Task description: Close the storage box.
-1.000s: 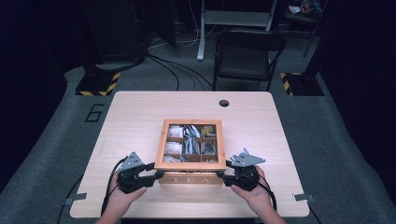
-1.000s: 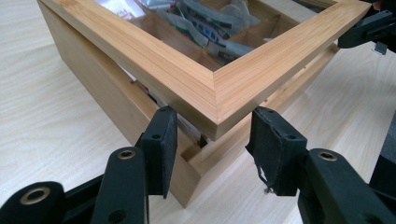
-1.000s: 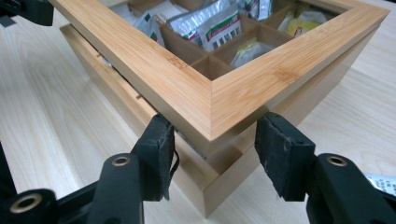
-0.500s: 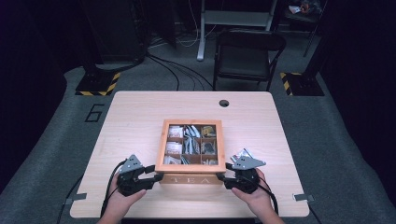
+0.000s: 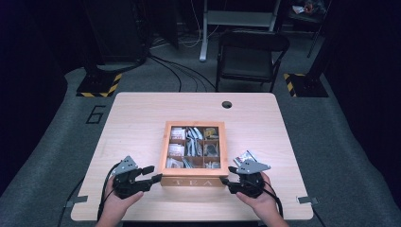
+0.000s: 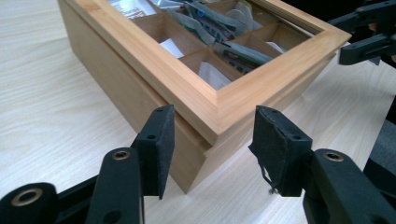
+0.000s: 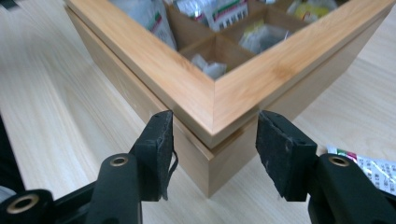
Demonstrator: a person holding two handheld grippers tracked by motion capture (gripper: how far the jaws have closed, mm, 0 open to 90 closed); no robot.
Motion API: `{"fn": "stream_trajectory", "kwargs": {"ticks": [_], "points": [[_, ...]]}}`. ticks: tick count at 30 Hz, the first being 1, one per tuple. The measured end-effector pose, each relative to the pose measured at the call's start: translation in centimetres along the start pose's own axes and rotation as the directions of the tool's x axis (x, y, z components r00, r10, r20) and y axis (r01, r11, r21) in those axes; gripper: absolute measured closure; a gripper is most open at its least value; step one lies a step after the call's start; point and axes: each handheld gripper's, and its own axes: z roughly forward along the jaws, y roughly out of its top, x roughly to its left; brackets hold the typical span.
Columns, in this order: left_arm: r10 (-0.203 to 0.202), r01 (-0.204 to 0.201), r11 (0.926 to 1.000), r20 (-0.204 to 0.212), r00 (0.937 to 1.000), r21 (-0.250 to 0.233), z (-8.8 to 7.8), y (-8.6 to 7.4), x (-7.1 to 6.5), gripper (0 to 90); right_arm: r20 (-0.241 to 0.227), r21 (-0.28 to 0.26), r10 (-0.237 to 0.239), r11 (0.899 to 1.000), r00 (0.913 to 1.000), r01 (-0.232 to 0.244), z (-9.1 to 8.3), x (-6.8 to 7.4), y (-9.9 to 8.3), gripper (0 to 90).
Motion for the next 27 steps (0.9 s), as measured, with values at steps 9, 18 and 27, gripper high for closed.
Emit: {"fn": "stream_trajectory", "kwargs": {"ticks": [9,18,27], "points": [[-0.005,0.005,1.0000,-0.013,0.9999,-0.005,0.0,0.4,0.5,47.4,0.010,-0.030,0.042,0.999,0.9991,-0.042,-1.4,-1.0,0.0,46.1],[-0.031,0.029,0.9992,-0.071,0.9970,-0.026,-0.4,0.6,2.1,46.8,0.076,-0.054,0.080,0.996,0.9939,-0.076,-2.4,-3.0,0.0,46.5],[-0.022,0.020,0.9995,-0.103,0.9944,-0.024,-0.4,0.1,3.1,44.8,0.148,-0.032,0.082,0.996,0.9856,-0.078,-1.8,-3.9,-0.9,46.0]]}}
